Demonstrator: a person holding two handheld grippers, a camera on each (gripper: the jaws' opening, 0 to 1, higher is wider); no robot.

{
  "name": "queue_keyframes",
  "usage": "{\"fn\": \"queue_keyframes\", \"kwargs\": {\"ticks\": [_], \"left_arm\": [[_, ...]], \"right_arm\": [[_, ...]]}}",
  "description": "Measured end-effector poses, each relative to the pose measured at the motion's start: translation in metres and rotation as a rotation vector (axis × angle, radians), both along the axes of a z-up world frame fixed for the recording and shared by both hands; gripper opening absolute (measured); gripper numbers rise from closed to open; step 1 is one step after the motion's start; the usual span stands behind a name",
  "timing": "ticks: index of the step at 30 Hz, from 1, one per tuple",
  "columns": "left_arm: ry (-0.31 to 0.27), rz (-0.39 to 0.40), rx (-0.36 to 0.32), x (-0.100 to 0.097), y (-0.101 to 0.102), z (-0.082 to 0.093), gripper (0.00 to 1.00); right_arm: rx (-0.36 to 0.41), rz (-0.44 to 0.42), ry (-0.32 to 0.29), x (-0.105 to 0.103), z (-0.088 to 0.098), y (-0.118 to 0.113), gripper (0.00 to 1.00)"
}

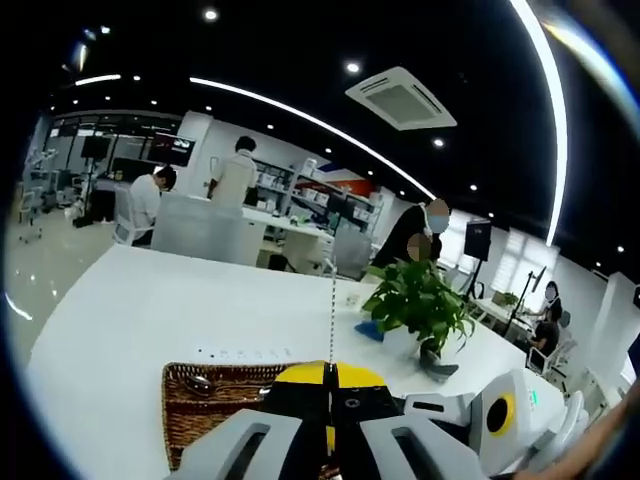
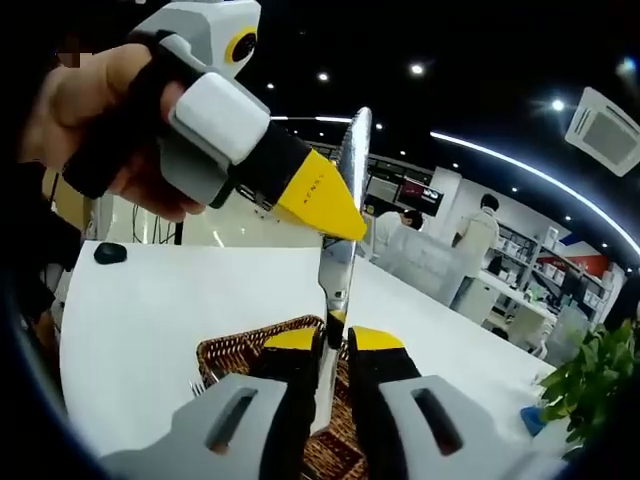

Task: Arrange the knives, forks, and spoons in their matching storage slots by inserting each utensil handle-first until every utensil is classified and aligned in the correct compartment

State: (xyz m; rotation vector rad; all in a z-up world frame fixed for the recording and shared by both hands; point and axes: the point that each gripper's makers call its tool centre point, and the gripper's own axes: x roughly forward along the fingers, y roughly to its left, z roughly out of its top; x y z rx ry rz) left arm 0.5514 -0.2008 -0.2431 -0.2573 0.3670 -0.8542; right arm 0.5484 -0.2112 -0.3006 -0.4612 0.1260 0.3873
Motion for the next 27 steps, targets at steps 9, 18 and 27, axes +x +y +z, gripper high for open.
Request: {"fn": "queue_keyframes", "kwargs": {"ticks": [9,18,27], "left_arm": [[0.094,0.112,-0.131,0.005,0.017,-0.006,0.00],[0.261,0.203,-0.310,0.006,0.031,-0.020,0.00],[0.462,0.283,-0.531,0.007,0.035,-0.038,0.00]], "right_arm": [[-0.134,0.018,-0.028,0.002,0.000,0.007,0.07],[-0.330,0.086,-0.062,0.002,-0.003,0.009,0.05],[-0.528,0.168,-0.090,0.004,-0.009,0.003,0.04]]}}
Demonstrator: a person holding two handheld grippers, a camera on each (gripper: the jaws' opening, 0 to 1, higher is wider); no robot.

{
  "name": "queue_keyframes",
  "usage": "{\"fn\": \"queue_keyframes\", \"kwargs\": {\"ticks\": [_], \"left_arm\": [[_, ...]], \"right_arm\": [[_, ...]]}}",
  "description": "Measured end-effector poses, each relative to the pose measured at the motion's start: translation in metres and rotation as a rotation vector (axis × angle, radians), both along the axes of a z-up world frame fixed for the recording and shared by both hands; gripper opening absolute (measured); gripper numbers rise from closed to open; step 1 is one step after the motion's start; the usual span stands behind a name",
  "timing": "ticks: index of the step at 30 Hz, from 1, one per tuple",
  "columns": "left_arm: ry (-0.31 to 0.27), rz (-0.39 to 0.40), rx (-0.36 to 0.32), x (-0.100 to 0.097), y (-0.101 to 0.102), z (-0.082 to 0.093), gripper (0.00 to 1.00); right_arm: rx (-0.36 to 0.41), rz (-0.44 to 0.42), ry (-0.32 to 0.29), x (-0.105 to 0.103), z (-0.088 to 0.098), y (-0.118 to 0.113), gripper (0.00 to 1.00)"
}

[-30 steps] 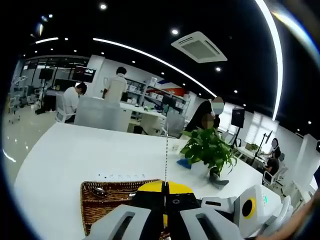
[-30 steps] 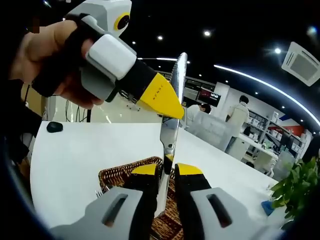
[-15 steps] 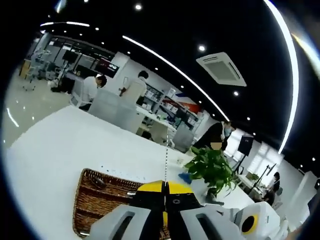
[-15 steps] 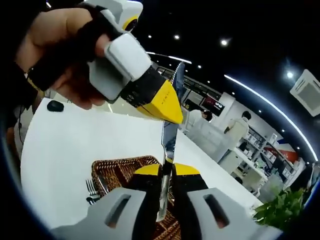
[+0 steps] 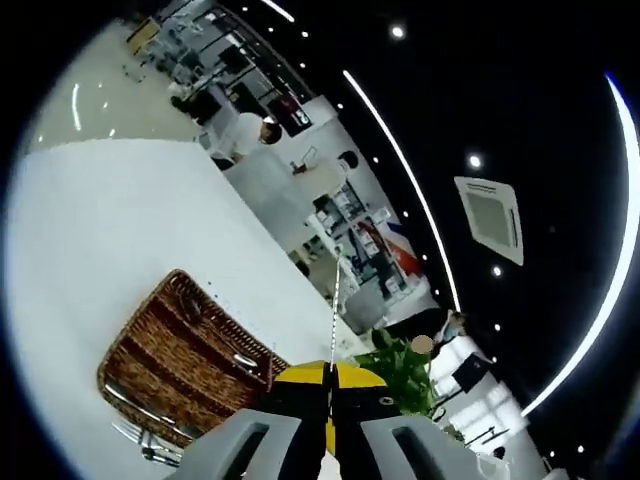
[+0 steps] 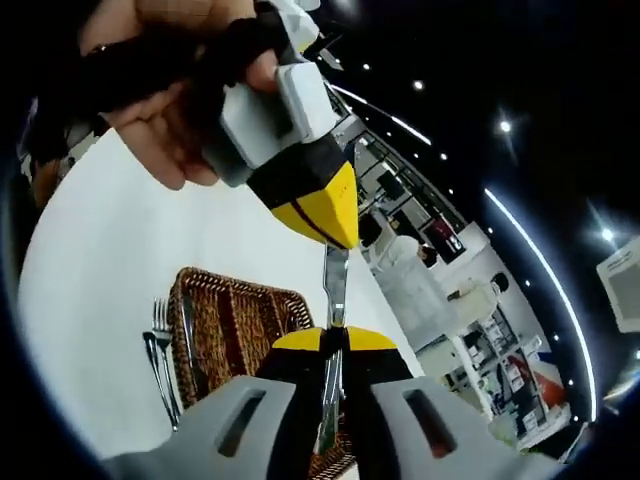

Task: Arrange the knives, forks, and spoons in their matching storage slots by inserting each utensil handle-first until every utensil is classified and aligned in the correct compartment

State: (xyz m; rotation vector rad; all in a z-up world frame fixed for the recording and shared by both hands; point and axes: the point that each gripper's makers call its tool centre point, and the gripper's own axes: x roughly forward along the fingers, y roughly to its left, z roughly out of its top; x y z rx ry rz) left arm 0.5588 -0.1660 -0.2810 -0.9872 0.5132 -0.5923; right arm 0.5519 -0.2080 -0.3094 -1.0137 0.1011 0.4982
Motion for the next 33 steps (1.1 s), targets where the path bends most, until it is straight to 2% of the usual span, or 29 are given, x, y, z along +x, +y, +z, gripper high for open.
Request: {"fn": "queue_keyframes", "kwargs": {"ticks": [1,5,8,13,22,27,33], "left_arm": [[0.014,0.006,-0.018,0.000,0.000,-0.004,0.00],[0.044,0.003,-0.042,-0.004,0.000,-0.011,0.00],[0.038,-0.019,-0.016,-0.008,-0.003,-0.016,0.00],[0.006,-0.062,0.076,-0.012,-0.007,-0.024,0.00],[0.013,-0.105,0.124,-0.018,-0.009,-0.032,0.02],[-0.016,-0.159,0.182,-0.022,-0.014,-0.036,0.05],[-0.036,-0.189,0.205,-0.022,-0.020,-0.037,0.08]], "right_arm": [[-0.033,0.013,-0.006,0.000,-0.002,-0.001,0.04],[-0.076,0.035,0.002,-0.002,-0.007,-0.002,0.03],[-0.085,0.041,0.018,-0.004,-0.013,-0.005,0.03],[-0.086,0.043,0.056,-0.009,-0.022,-0.007,0.02],[-0.108,0.065,0.090,-0.014,-0.030,-0.010,0.01],[-0.127,0.076,0.104,-0.015,-0.034,-0.013,0.00],[-0.128,0.076,0.122,-0.014,-0.037,-0.017,0.00]]}}
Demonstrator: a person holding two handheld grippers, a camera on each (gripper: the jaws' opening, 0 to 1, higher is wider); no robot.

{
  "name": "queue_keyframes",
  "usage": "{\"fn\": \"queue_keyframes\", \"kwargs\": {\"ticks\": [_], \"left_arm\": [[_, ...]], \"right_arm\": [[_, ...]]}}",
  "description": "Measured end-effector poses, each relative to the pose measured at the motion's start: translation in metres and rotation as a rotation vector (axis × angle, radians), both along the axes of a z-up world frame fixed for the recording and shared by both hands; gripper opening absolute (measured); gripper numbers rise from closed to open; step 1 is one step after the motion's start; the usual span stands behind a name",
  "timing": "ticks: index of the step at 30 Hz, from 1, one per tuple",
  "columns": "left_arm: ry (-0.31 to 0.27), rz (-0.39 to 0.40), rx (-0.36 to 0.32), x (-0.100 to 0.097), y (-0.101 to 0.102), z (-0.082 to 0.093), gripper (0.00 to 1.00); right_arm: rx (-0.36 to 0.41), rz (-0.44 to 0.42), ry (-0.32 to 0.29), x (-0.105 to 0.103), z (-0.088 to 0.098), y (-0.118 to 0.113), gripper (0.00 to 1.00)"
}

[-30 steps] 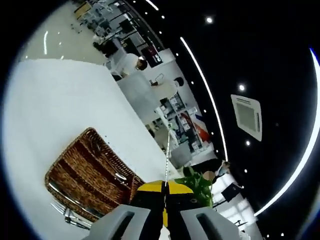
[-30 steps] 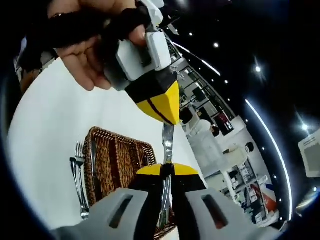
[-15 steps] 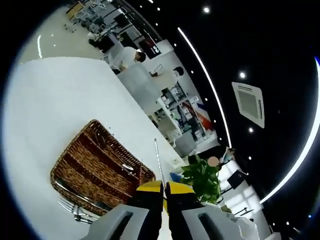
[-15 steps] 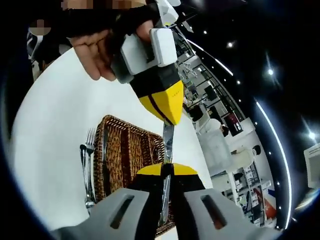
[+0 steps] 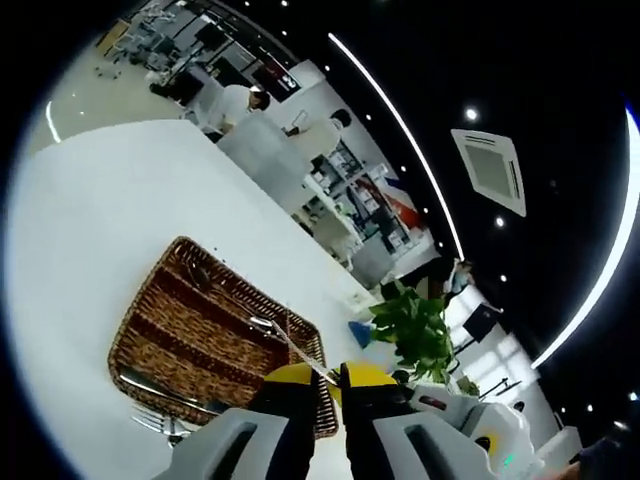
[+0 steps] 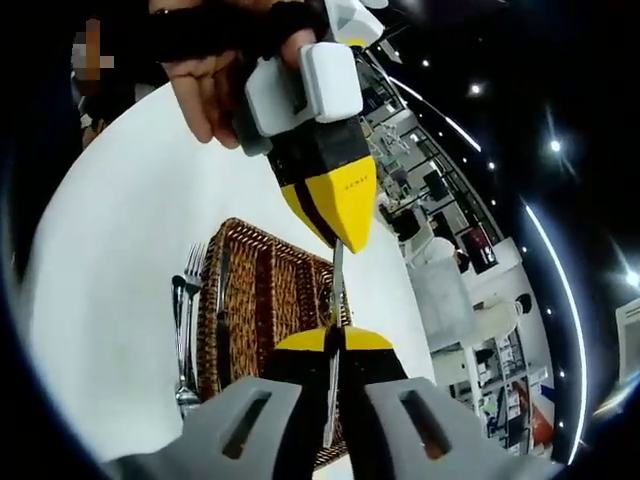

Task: Arrange the knives, forks, and spoons in their matching storage slots by inserting each utensil handle-first until every utensil is classified and aligned in the correct compartment

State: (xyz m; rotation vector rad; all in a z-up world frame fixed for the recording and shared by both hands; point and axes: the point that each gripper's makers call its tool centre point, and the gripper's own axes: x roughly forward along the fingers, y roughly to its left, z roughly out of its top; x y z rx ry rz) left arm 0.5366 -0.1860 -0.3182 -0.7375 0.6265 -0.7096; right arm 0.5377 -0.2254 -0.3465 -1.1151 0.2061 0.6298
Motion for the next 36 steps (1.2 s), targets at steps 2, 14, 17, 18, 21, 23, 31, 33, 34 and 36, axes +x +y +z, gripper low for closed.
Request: {"fn": "queue_keyframes", "kwargs": {"ticks": [2,14,17,18,21,23,31,33,34,36], "left_arm": [[-0.001,-0.007,0.002,0.000,-0.001,0.000,0.08],[-0.090,-0.091,0.099,-0.004,-0.004,-0.005,0.12],[-0.169,-0.115,0.187,-0.005,0.000,-0.008,0.13],[-0.194,-0.129,0.231,-0.006,0.001,-0.012,0.13],[-0.242,-0.150,0.275,-0.008,0.002,-0.014,0.13],[-0.263,-0.153,0.290,-0.007,0.004,-0.015,0.14],[-0.312,-0.164,0.405,-0.001,0.027,-0.029,0.13],[-0.313,-0.149,0.426,0.002,0.035,-0.033,0.13],[-0.310,-0.148,0.429,0.003,0.038,-0.034,0.13],[-0.304,-0.138,0.457,0.004,0.047,-0.038,0.15]], "right_arm": [[-0.002,0.002,0.003,0.000,0.000,-0.002,0.00],[0.026,0.061,0.114,0.000,-0.012,0.001,0.00],[0.047,0.069,0.146,0.003,-0.015,0.004,0.00],[0.058,0.079,0.176,0.002,-0.018,0.006,0.00],[0.103,0.078,0.235,-0.001,-0.027,0.010,0.00],[0.120,0.076,0.261,0.000,-0.029,0.011,0.00],[0.096,0.083,0.354,0.004,-0.050,0.018,0.00],[0.093,0.079,0.378,0.005,-0.057,0.019,0.00],[0.088,0.078,0.387,0.006,-0.060,0.019,0.00],[0.060,0.072,0.414,0.007,-0.070,0.020,0.00]]}}
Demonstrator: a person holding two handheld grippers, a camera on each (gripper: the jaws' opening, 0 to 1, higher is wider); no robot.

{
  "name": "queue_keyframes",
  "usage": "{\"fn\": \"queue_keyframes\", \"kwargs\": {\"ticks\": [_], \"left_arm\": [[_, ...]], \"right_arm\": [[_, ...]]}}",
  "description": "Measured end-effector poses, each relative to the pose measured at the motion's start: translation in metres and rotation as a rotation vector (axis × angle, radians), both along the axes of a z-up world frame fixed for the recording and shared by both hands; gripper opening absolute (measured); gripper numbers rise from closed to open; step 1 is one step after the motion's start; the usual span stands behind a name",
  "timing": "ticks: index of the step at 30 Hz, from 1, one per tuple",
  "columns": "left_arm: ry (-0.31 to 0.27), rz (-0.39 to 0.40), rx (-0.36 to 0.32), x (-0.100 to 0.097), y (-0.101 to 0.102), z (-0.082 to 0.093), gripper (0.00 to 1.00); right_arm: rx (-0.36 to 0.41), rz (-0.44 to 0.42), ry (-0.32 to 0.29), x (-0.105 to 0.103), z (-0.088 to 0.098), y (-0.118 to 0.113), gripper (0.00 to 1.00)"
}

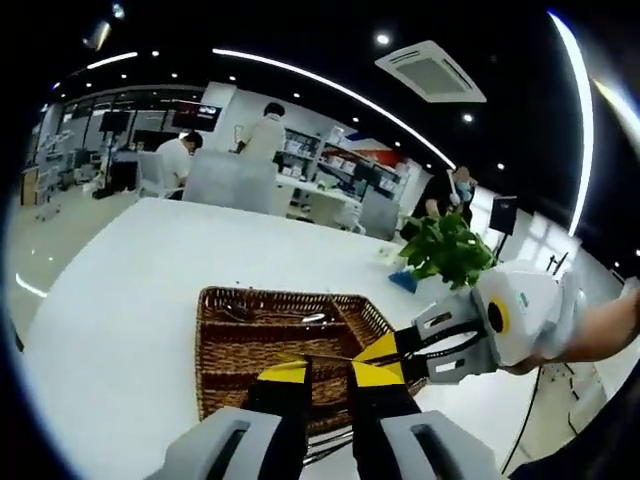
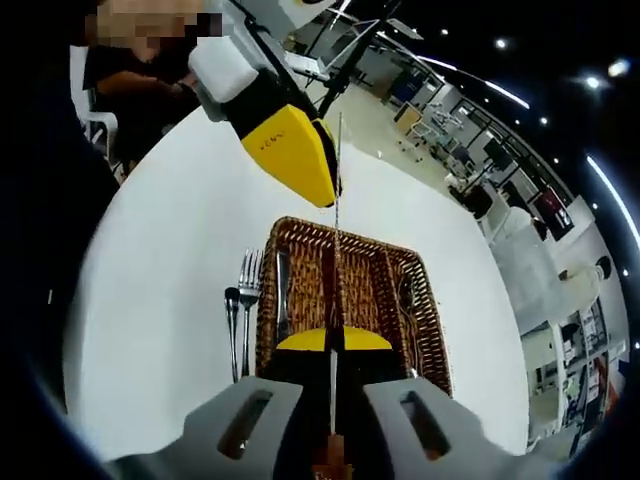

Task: Arrange the knives, forks, and spoons in their matching storage slots by inserting each utensil handle-first until every utensil is classified and aligned in the correct compartment

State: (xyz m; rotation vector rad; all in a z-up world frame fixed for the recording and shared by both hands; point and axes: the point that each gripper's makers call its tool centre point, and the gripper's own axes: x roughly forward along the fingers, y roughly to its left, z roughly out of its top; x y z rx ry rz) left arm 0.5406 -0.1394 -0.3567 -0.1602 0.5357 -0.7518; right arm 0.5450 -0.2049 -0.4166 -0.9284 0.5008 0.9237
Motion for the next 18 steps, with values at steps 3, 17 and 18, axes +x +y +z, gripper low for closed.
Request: {"fn": "queue_keyframes", "kwargs": {"ticks": [3,17,18], "left_arm": [[-0.014,0.010,0.037,-0.002,0.012,-0.006,0.17],[-0.062,-0.070,0.186,-0.044,0.026,-0.037,0.37],[-0.064,-0.073,0.183,-0.046,0.025,-0.037,0.38]], "right_arm": [[-0.036,0.000,0.028,0.005,-0.013,0.003,0.00],[-0.194,-0.073,0.195,0.024,-0.075,0.005,0.00],[-0.216,-0.081,0.204,0.025,-0.081,0.003,0.00]]}}
